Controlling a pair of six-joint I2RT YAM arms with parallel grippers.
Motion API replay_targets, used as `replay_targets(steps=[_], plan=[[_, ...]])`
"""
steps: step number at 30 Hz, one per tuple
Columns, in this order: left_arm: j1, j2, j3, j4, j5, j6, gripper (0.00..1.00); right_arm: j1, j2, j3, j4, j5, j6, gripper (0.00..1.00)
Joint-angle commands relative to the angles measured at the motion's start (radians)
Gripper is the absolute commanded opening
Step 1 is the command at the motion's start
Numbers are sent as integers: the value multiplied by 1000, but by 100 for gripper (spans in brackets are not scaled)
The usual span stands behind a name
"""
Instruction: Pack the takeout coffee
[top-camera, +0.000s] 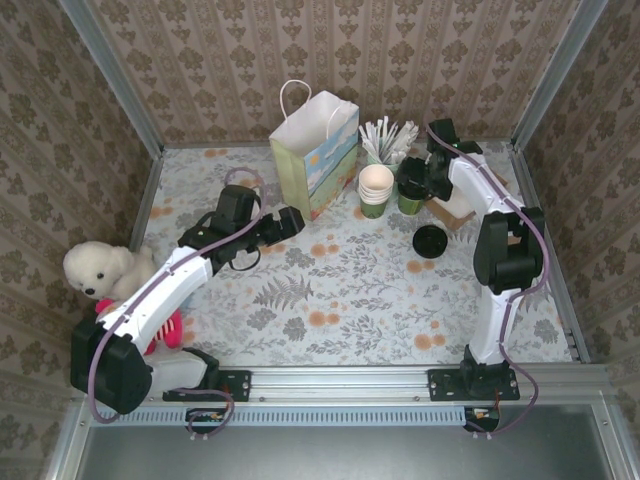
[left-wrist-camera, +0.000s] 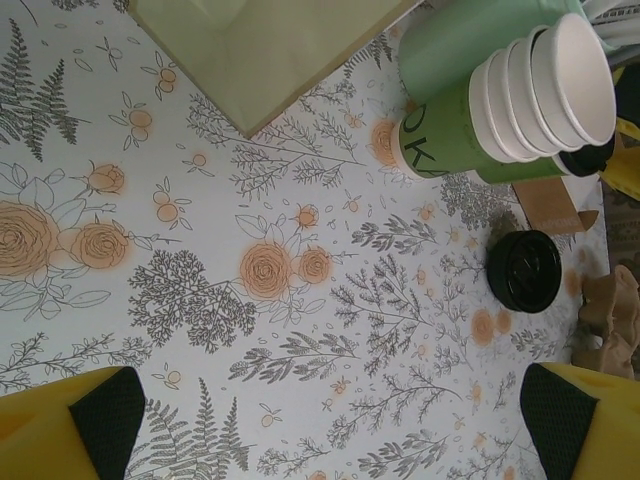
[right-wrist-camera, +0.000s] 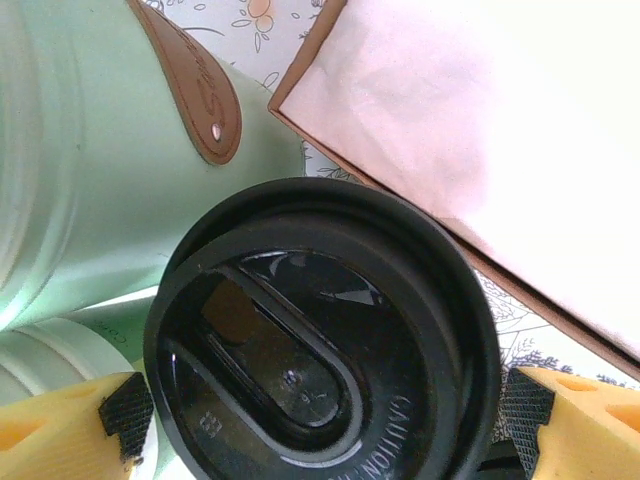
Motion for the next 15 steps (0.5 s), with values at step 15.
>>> replay_targets(steps=[15], plan=[[-6,166,424,-159,-310,-231,100,-3,-647,-411,210,125,58,100]])
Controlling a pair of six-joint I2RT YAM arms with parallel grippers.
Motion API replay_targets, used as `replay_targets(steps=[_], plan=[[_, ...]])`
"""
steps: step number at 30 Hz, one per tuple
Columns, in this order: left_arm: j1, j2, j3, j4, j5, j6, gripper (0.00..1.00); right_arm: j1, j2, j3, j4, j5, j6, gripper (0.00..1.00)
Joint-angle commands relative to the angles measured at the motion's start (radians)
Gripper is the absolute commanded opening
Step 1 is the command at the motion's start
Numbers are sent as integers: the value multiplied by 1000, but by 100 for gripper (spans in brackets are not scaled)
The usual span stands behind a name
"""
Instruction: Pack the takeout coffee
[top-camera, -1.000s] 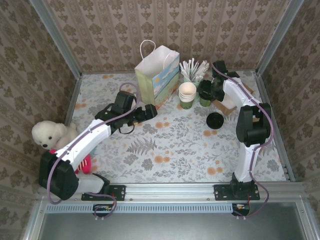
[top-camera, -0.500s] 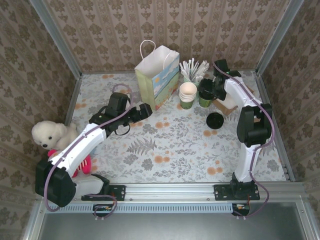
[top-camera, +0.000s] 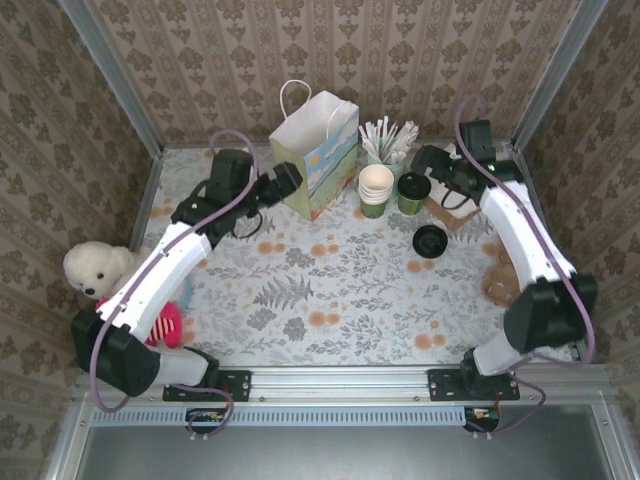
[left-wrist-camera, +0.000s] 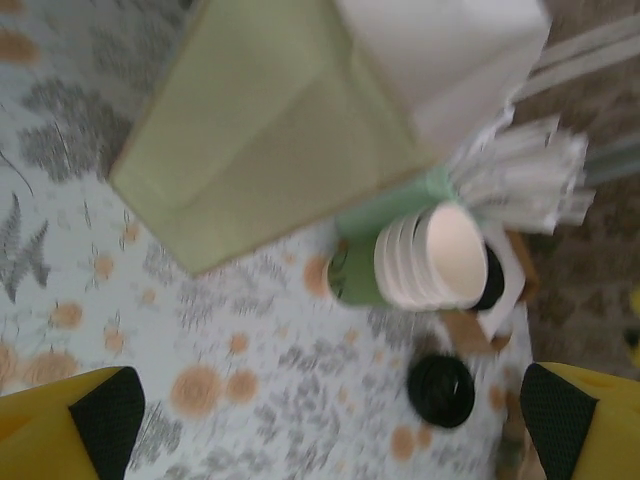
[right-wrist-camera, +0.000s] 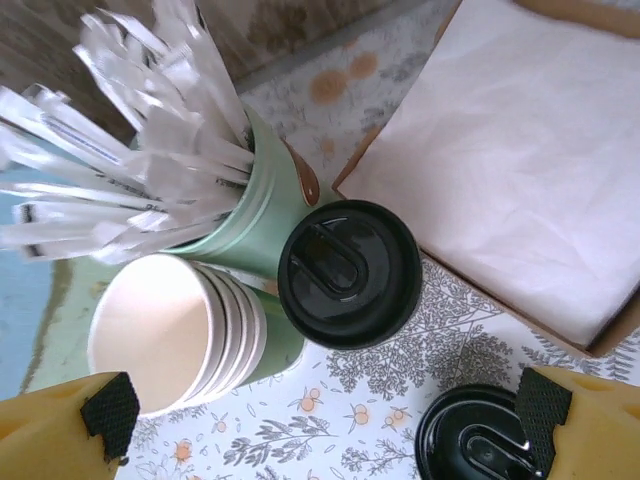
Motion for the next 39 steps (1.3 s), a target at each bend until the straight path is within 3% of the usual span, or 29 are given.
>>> replay_targets(steps=[1,4,8,14,19,29,35,39], plan=[[-9,78,111,-126,-186,-151,100,-3,-194,-154,91,62,50,100],[-10,173,222,-218,-225,-253,98,-3,-359,-281,96,113,79,100],[-15,305,378,-315,-196,-334,92,-4,-573,-419,80,189,32,100],[-39,442,540,-335,-218,-307,88,-5,-753,-525,40,211,-47,100],[-41,534,652,-402,-277,-269,79,-5,-773,-557,2,233,-36,100],[-35,547,689,-430,-340,-170,20,-26,-758,-587,16,301,-22,100],[-23,445,619,-420,-389,-84,12,-153,-698,-603,1,232,28,100],[-11,350,501,-385,-360,-35,5,-263,-634,-612,-6,138,95,100]])
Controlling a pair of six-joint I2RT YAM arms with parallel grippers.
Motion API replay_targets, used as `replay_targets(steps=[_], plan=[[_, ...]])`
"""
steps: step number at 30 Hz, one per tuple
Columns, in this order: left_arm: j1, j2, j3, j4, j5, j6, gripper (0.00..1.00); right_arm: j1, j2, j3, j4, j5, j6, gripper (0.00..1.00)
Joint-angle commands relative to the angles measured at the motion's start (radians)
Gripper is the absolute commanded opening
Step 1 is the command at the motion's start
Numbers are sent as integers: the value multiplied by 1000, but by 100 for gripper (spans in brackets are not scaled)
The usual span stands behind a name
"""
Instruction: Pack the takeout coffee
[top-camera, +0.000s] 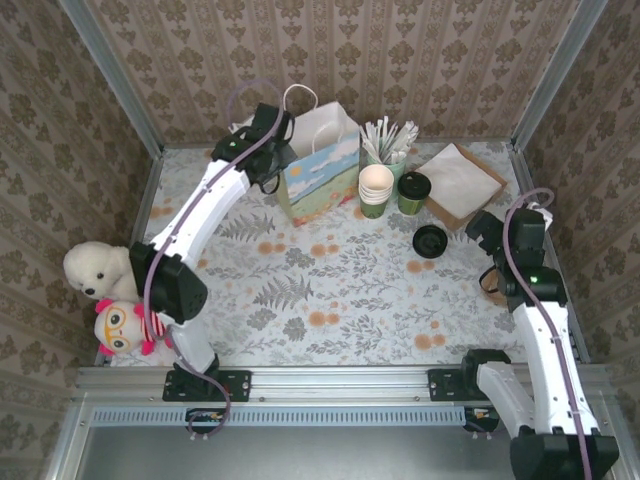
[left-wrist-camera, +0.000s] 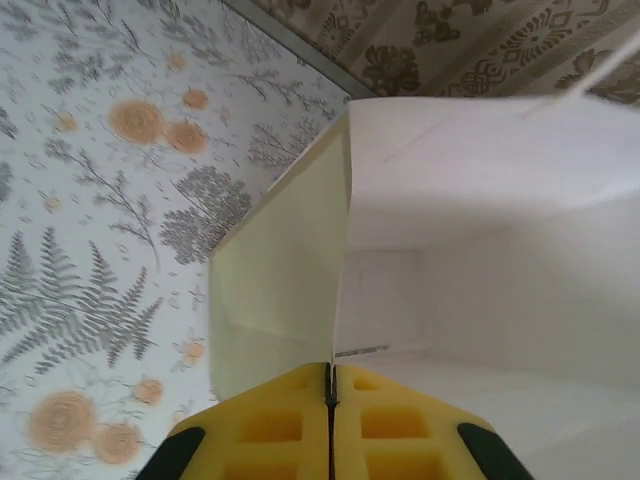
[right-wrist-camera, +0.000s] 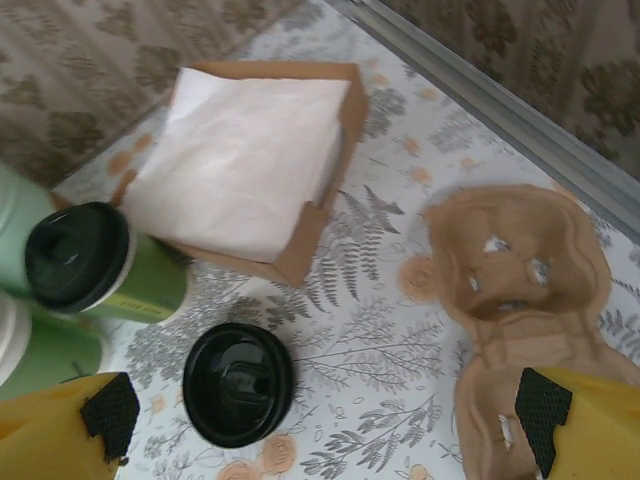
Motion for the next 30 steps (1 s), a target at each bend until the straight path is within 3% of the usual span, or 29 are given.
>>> replay_targets(steps=[1,6,13,19,25,30], plan=[[15,-113,-88,6,-10,80,3,-74,45,-16,-24,-95,79,100],[24,-228,-212,-11,8,123,0,-149,133,-26,-10,-164,63,100],[46,-372,-347,-88,138,188,0,-164,264,-65,-5,-110,-20,100],[58,-476,-447,-124,301,271,0,-166,355,-103,-13,-169,-38,100],[148,-537,-530,-87,480,355,0,-165,468,-115,-14,-179,-63,100],[183,-573,-562,-46,620,475,5,-115,489,-148,2,-268,-2,100]])
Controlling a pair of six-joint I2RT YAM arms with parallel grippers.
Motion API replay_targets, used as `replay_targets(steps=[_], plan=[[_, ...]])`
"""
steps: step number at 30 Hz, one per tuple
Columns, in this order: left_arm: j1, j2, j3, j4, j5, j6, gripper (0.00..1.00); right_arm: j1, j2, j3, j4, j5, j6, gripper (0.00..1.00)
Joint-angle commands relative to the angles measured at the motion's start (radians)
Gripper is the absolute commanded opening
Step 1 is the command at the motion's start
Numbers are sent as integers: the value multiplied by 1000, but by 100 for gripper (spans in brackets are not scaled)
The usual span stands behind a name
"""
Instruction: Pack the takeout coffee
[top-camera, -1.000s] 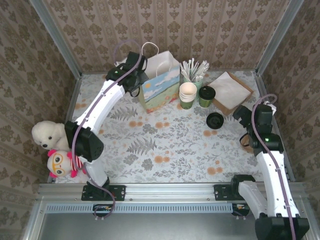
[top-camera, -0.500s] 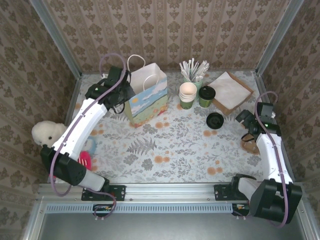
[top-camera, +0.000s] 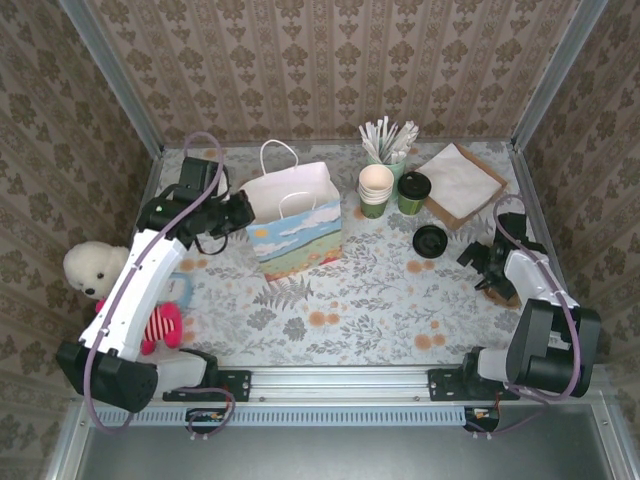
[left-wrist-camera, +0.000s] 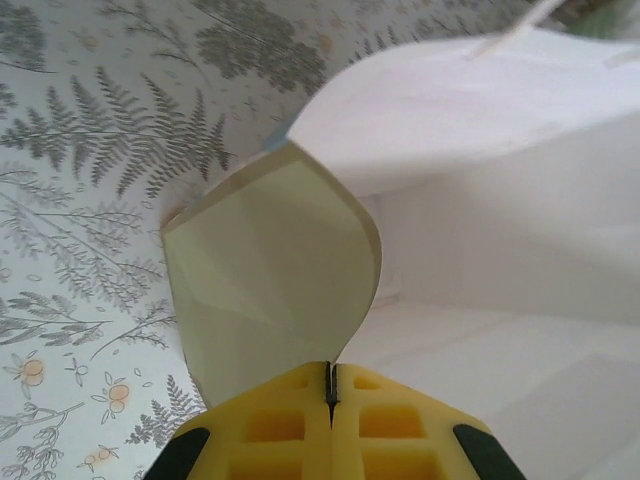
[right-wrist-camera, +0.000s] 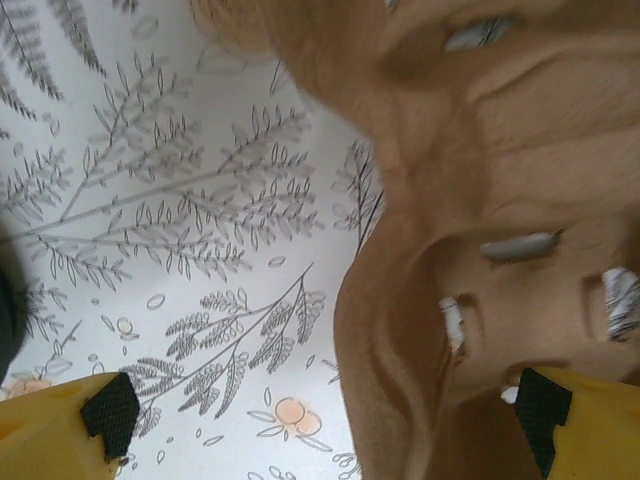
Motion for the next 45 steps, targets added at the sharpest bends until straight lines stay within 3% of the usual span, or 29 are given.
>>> replay_targets(steps=[1,6,11,16,19,24,27,29,37,41,45], plan=[[18,-19,-23,3,155,126,6,50,-4,-45,0,-76,52,100],[43,-20,-48,16,219,171,13,167,-31,-83,-6,-143,153,100],[91,-25,-58,26,275,210,17,350,-72,-98,77,-236,370,100],[116,-38,-59,30,298,243,23,498,-89,-5,86,-265,489,100],[130,-50,-62,36,320,261,31,496,-103,62,-4,-267,412,100],[148,-77,-79,48,346,281,50,444,-71,178,-245,-106,53,100],[163,-96,-88,50,348,289,62,415,-66,202,-299,-34,-83,100],[172,-113,-104,74,353,285,70,381,-67,187,-262,-63,-131,100],[190,-182,-163,154,358,267,100,267,118,210,-129,-122,-231,100],[197,-226,-201,194,324,254,100,268,216,239,-125,-200,-212,100],[202,-256,-236,222,316,232,100,288,212,204,-162,-245,-153,100]])
